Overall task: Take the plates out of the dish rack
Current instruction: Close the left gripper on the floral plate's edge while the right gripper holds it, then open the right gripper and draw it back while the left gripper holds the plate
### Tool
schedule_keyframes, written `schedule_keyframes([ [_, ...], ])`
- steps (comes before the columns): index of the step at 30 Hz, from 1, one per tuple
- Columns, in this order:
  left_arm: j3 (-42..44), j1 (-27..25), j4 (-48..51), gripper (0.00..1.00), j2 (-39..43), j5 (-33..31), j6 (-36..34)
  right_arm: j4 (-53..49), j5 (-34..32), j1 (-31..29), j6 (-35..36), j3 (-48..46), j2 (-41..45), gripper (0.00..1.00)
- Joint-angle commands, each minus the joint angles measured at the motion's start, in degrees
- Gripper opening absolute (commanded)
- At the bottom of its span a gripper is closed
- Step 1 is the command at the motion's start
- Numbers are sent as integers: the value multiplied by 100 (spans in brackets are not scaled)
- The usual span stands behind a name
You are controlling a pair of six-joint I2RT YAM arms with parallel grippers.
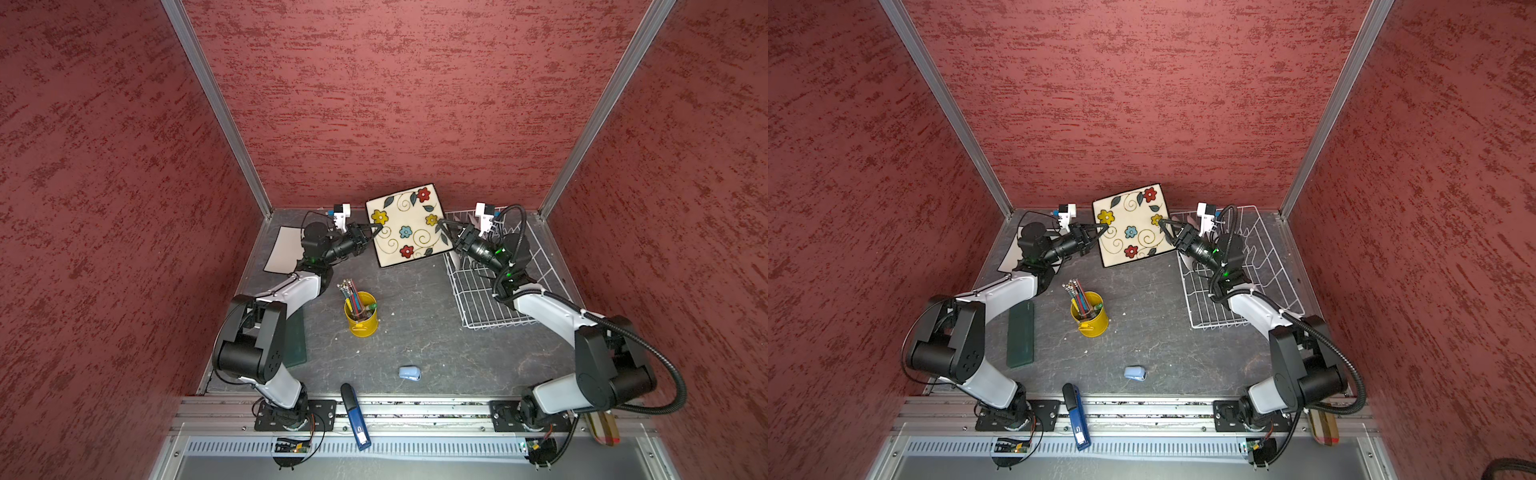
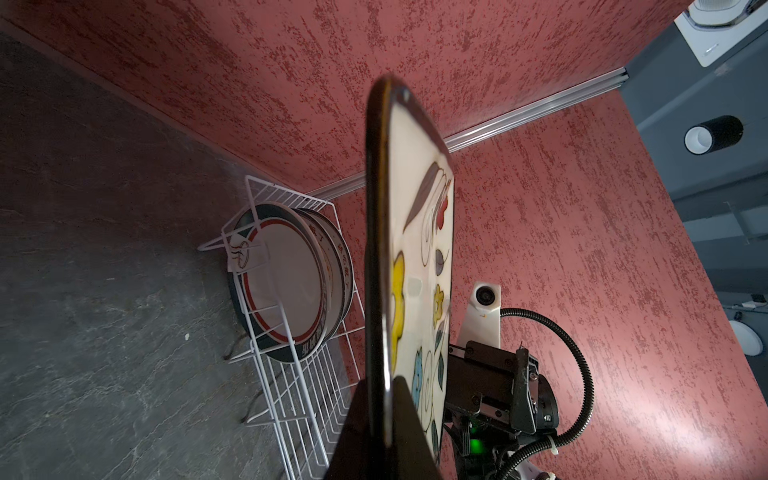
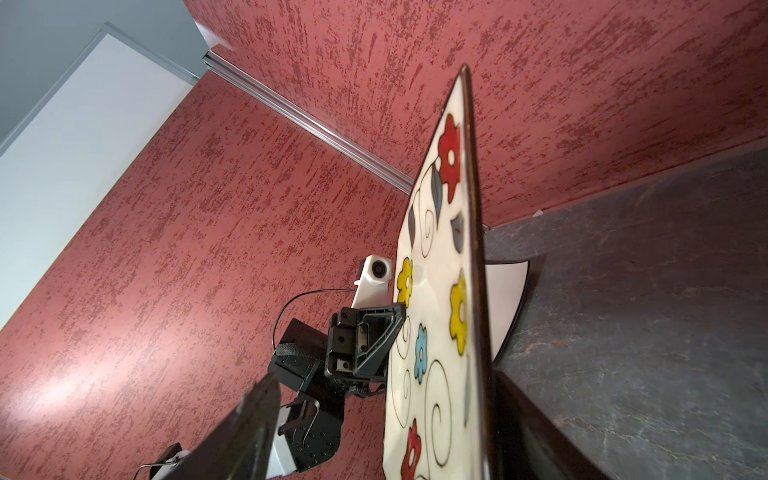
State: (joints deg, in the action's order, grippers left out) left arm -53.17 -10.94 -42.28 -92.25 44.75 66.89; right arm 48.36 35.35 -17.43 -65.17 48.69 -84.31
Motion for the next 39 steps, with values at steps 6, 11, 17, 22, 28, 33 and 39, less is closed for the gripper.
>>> schedule_keyframes([
  [6, -102, 30, -595, 0, 354, -3, 60, 591, 76, -32, -84, 156, -52, 50],
  [11, -134, 32, -598, 0, 370, 24, 78, 668, 73, -32, -114, 164, -128, 27],
  [17, -351, 31, -50, 0, 340, 386, -316, 799, 194, -31, -329, 289, -293, 0],
  [22, -317, 55, -76, 9, 342, 451, -291, 999, 295, -28, -282, 312, -316, 0],
  [28, -317, 57, -109, 24, 322, 482, -238, 1082, 305, -32, -313, 340, -359, 0],
  [33, -334, 57, -206, 29, 271, 498, -142, 1202, 369, -31, -378, 359, -424, 0],
  [39, -379, 52, -160, 31, 219, 591, -116, 863, 719, -40, -244, 599, -516, 0],
])
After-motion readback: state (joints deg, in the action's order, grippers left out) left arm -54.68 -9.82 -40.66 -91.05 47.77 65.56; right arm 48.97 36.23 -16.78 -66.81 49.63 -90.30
